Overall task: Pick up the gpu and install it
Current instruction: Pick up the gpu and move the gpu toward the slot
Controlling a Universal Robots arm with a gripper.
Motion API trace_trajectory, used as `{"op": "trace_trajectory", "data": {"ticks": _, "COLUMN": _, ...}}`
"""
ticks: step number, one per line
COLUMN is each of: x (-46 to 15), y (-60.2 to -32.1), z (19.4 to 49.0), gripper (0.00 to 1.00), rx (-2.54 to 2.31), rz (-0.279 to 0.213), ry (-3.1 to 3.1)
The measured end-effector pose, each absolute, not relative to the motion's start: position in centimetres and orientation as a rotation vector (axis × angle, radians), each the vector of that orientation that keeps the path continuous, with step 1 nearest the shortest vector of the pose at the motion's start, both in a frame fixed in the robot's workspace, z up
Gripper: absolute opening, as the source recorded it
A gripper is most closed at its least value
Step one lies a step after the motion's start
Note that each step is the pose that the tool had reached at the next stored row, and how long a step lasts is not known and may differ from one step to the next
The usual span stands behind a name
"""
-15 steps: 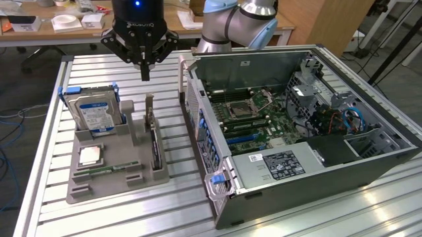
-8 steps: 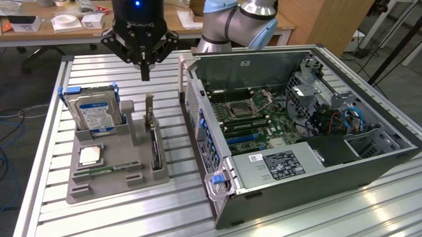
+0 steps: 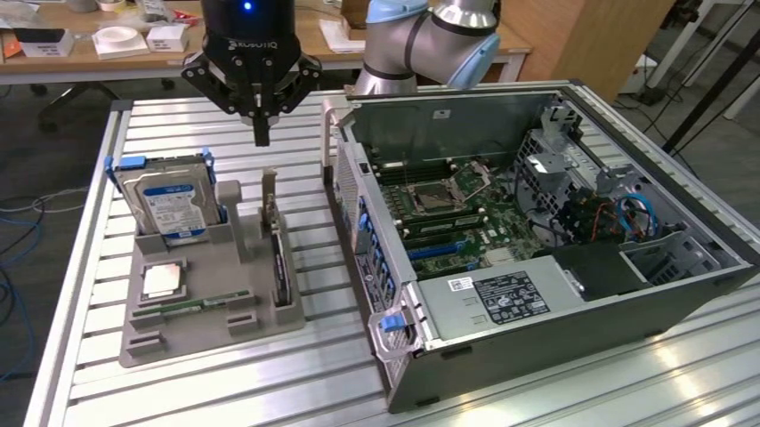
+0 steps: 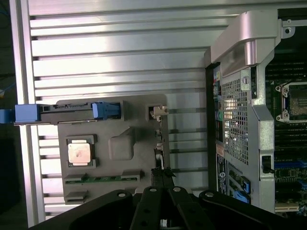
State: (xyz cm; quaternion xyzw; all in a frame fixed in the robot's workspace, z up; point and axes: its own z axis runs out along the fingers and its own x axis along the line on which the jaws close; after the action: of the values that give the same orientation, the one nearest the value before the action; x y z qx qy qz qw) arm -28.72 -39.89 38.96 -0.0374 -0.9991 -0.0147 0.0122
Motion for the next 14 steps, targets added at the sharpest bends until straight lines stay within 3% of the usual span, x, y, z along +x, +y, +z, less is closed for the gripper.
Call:
{"op": "trace_trajectory", "data": {"ticks": 8, "x": -28.72, "y": -39.89, "z": 38.96, "gripper": 0.11, "rx": -0.116, "rz": -0.046, "ry": -3.115}}
{"op": "trace_trajectory", "data": {"ticks": 13, "x": -28.72, "y": -39.89, "z": 38.96, "gripper": 0.35, "rx": -0.116, "rz": -0.046, "ry": -3.115}}
{"op": "trace_trajectory", "data": {"ticks": 14, "x": -28.72, "y": -39.89, "z": 38.96, "gripper": 0.35, "rx": -0.116, "rz": -0.046, "ry": -3.115}}
